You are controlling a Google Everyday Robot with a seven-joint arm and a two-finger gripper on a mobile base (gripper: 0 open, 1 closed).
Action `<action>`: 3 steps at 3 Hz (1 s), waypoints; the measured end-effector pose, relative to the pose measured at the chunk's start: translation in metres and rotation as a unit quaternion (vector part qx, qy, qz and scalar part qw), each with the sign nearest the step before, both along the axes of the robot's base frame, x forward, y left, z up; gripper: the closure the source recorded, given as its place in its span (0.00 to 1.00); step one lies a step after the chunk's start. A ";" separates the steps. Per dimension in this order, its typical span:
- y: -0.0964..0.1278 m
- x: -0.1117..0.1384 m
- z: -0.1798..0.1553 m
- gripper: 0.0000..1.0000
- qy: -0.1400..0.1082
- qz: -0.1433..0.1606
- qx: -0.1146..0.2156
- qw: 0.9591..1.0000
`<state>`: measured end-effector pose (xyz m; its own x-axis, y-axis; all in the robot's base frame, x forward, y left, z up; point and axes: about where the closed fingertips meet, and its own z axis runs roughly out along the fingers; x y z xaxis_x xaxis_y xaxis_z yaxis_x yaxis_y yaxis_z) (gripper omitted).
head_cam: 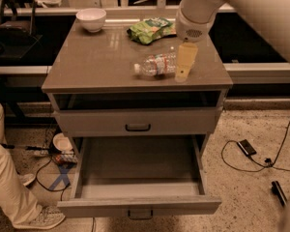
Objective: Place water bottle into middle drawer
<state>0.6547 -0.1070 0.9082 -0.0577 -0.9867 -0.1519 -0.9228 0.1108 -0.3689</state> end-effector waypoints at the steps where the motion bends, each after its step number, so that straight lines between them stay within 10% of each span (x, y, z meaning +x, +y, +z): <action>1: 0.010 0.023 -0.015 0.00 0.006 -0.004 -0.017 1.000; 3: 0.022 0.049 -0.047 0.00 0.036 0.004 -0.045 0.998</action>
Offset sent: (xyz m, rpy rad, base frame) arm 0.0571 0.0209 -0.0516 -0.1050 0.0782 -0.0023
